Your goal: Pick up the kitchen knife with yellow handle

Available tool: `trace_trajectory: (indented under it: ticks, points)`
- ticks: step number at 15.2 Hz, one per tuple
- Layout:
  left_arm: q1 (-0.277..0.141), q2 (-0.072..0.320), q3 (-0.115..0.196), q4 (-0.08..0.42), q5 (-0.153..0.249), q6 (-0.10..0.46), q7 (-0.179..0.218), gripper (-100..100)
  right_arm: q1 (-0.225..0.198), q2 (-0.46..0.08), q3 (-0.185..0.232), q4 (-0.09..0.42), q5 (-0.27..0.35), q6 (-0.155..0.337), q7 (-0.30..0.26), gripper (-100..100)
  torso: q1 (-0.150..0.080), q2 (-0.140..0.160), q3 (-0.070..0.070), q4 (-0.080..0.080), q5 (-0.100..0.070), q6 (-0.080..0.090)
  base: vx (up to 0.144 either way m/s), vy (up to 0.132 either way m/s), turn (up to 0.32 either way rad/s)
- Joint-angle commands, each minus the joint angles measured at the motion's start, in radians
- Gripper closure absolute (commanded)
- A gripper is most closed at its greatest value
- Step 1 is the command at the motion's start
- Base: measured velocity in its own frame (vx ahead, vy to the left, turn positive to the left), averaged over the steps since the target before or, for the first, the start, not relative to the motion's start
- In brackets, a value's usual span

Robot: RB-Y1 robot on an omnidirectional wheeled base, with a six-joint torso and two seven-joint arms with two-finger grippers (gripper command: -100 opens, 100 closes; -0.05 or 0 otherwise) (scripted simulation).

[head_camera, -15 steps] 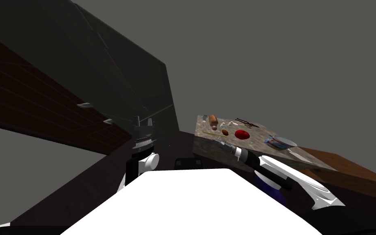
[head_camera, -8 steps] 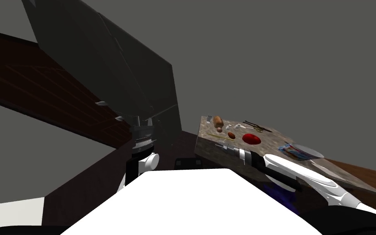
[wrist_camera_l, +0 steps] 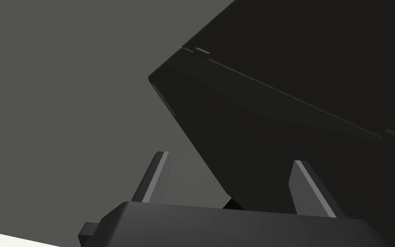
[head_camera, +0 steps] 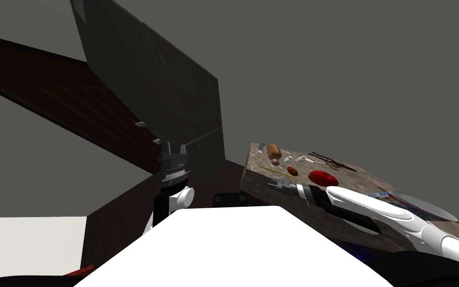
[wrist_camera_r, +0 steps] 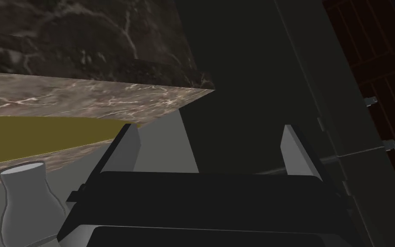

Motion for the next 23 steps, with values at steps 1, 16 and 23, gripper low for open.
trace_trajectory:
  ticks: [1,16,23]
  points:
    - [0.000,0.000,0.000,0.000,0.000,0.000,0.000,0,0.007,-0.028,-0.002,0.004,0.008,-0.001,-0.003,-100,0.000,0.000,0.000,0.000,0.000,0.000,0.018,0.013,0.048]
    - [0.000,0.000,0.000,0.000,0.000,0.000,0.000,0,0.056,-0.331,0.061,0.158,0.193,-0.041,-0.018,-100,-0.002,-0.001,0.000,0.000,0.000,0.000,0.028,0.004,0.180]
    - [0.000,0.000,0.000,0.000,0.000,0.000,0.000,0,0.075,-0.460,0.097,0.229,0.280,-0.057,-0.023,-100,-0.003,-0.002,-0.001,0.000,0.000,-0.001,0.024,-0.016,0.185]
